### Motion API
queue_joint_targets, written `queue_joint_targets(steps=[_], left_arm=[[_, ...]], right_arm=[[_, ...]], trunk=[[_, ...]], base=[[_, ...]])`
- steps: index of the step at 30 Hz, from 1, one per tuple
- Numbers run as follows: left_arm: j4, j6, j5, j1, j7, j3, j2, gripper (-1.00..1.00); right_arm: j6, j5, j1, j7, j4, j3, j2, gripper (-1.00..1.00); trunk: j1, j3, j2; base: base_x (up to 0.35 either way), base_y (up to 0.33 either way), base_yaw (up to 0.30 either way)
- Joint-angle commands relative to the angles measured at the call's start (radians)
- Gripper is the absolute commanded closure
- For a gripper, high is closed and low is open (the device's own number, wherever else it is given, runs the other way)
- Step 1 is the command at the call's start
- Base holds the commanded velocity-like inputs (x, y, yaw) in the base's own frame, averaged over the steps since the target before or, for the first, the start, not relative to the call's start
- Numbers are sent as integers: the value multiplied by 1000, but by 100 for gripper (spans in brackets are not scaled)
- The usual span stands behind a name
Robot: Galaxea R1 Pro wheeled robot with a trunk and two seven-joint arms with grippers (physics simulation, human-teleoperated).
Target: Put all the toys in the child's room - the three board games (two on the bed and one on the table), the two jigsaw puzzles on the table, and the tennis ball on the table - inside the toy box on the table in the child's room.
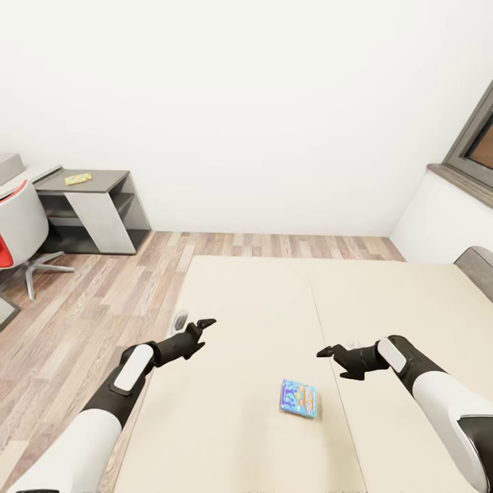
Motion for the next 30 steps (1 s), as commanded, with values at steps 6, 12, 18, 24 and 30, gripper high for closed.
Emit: queue_joint_targets(steps=[6, 12, 18, 24, 30], left_arm=[[1, 8, 3, -4, -4, 2, -3, -100], [1, 8, 3, -4, -4, 2, -3, -100], [1, 9, 3, -4, -4, 2, -3, -100], [1, 9, -1, -5, -4, 1, -3, -100], [1, 9, -3, -5, -4, 1, -3, -100]], right_arm=[[0, 4, -1, 10, -3, 8, -4, -100], [0, 4, -1, 10, -4, 8, -6, -100], [0, 3, -2, 10, -4, 8, -4, -100], [1, 3, -2, 10, -4, 8, 2, -100], [1, 3, -2, 10, -4, 8, 0, -100]], trunk=[[0, -12, -2], [0, -21, -2], [0, -31, -2], [0, -41, -2], [0, -51, -2]], base=[[0, 0, 0], [0, 0, 0], [0, 0, 0], [0, 0, 0], [0, 0, 0]])
